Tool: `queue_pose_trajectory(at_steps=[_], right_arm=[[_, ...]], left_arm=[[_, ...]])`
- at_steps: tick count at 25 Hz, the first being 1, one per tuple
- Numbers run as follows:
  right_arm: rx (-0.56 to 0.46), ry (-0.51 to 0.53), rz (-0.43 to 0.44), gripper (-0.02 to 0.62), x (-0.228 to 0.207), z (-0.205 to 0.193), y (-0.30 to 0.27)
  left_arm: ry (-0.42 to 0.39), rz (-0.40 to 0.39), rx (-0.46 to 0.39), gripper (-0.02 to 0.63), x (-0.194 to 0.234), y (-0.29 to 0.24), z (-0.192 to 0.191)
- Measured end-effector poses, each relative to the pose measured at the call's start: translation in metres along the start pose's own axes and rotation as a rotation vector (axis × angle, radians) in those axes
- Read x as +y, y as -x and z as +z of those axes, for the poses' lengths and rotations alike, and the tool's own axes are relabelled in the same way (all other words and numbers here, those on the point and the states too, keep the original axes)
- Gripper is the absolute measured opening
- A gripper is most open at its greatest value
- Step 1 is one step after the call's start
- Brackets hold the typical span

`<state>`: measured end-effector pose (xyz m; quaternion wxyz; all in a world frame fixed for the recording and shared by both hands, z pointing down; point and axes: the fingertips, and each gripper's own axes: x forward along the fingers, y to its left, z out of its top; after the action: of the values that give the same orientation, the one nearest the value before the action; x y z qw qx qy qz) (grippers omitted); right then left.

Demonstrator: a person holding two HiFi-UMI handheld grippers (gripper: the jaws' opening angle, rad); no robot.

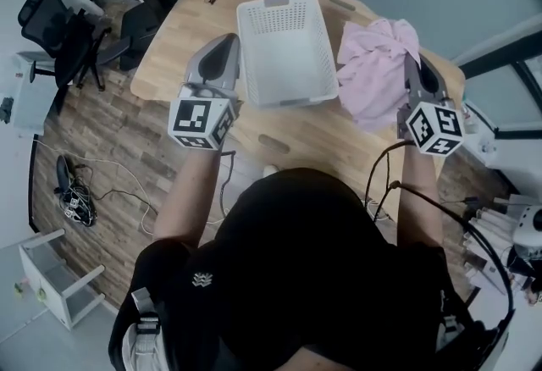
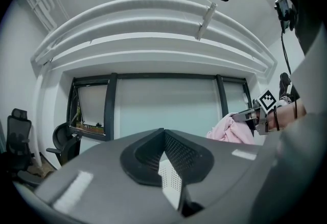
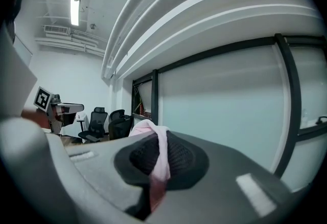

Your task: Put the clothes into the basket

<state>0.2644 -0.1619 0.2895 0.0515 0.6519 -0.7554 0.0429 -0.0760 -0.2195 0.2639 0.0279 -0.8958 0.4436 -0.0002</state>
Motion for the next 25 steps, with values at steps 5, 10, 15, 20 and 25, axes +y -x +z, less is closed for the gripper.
queue_pose_trajectory(at_steps=[5,10,15,20,25], right_arm=[[-0.041,0.005,0.032,0.009,0.015,0.021,-0.013],[-0.062,0.012,0.071,0.011,0.029,0.038,-0.032],[-0.068,0.022,0.114,0.011,0.05,0.051,-0.06],[-0.074,0.033,0.166,0.011,0.073,0.064,-0.084],[-0.074,0.036,0.208,0.009,0.089,0.072,-0.091]], left_arm=[[-0.003,0.032,0.006,0.006,0.014,0.008,0.002],[-0.001,0.058,0.0,0.006,0.031,0.013,0.002],[0.006,0.095,-0.008,0.006,0.054,0.015,0.004],[0.01,0.136,-0.023,0.006,0.074,0.023,0.01],[0.004,0.174,-0.015,0.006,0.081,0.039,0.013]])
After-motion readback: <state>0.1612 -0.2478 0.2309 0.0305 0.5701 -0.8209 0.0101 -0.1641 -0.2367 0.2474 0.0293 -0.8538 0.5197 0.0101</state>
